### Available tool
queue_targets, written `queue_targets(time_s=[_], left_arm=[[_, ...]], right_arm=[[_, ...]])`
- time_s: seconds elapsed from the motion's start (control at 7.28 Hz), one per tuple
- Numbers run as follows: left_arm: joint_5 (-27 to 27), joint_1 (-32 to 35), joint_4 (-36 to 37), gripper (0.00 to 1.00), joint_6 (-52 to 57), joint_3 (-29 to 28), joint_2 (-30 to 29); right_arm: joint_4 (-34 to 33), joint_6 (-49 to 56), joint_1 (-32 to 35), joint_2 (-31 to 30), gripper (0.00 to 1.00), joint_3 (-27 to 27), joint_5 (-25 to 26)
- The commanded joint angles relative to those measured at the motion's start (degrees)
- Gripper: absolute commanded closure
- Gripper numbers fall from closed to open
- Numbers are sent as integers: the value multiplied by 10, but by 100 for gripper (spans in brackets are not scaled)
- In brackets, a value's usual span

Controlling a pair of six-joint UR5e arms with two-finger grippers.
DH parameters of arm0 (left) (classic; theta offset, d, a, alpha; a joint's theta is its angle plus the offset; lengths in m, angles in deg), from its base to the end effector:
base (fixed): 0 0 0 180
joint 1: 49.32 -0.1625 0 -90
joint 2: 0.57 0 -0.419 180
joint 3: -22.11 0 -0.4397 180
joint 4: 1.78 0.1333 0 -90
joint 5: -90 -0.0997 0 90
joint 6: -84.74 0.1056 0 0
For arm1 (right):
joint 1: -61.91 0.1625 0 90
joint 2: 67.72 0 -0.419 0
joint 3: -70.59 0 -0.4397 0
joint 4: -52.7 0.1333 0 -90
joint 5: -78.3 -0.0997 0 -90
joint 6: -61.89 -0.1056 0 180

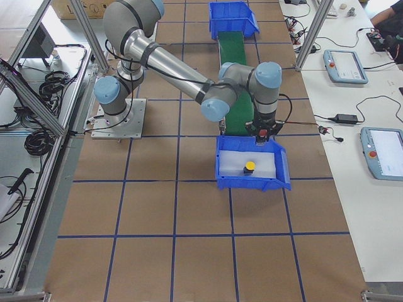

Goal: Transport two buttons from left to right
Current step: 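Lift the red button and carry it over the blue bin, then lower the red button into the bin beside the yellow one and release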

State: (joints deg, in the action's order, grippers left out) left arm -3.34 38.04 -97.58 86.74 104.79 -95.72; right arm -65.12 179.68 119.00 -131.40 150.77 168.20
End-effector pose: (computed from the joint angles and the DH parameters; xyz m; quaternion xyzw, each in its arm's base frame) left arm -0.1008 -0.5751 0.4849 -0.0047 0.9991 0.0328 0.0278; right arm -0.2823 -0.6819 0.3292 0.6716 -0.7343 0.0258 0.0952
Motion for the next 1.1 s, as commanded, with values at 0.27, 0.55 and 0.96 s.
queue_targets(time_s=[0.27,0.55,0.96], left_arm=[[0,0,0,0,-1,-1,0],[0,0,0,0,-1,-1,0],[0,0,-1,0,0,0,0]], right_arm=[[-38,8,-18,41,92,47,-37],[-61,12,-17,46,88,63,-33],[-62,12,-18,50,60,80,-36]])
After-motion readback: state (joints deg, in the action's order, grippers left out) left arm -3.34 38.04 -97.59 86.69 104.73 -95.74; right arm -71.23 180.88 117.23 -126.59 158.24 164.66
